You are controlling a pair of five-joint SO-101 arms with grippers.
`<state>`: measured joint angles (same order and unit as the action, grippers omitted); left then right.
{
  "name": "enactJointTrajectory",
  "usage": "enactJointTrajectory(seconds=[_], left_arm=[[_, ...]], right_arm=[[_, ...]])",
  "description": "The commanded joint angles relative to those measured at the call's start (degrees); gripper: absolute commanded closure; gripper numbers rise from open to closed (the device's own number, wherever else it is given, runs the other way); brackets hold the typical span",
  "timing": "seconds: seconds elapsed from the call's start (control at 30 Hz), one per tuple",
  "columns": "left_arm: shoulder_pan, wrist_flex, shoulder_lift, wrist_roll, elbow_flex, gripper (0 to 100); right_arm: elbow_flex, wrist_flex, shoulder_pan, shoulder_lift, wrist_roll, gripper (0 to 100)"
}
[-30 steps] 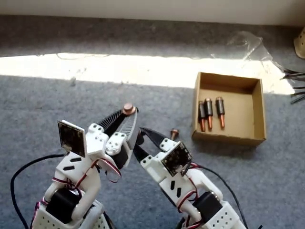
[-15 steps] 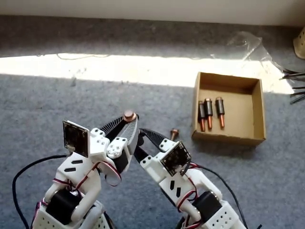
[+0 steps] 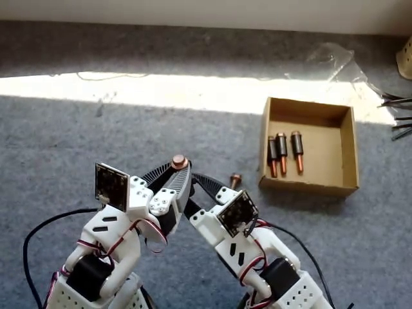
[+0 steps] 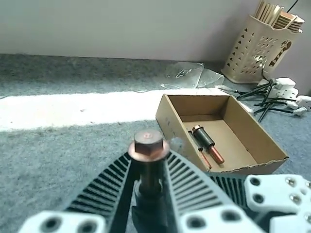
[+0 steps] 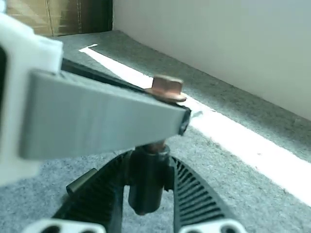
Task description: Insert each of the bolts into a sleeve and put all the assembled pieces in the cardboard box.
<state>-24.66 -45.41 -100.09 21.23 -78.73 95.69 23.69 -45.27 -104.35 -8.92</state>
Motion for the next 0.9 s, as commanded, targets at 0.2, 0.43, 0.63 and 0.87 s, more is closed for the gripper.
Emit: enactJointTrajectory(seconds=[0.2,0.43,0.63,0.87], left_arm=[[1.98,-0.26,-0.04,0.18,0.31,86],[2.07,-0.26,-0.04,0.00,0.31,82],[2.33,-0.18,-0.04,-0.09,0.48,82],[10.59,1.41,-0.04,-0.09,4.88,82]], right_arm=[[1.54,-0.22,-0.40,-1.01,-0.44,99.5],[1.54,-0.22,-0.40,-1.01,-0.53,99.5],[1.54,-0.22,-0.40,-1.01,-0.53,99.5],[1.63,-0.22,-0.40,-1.01,-0.62,99.5]])
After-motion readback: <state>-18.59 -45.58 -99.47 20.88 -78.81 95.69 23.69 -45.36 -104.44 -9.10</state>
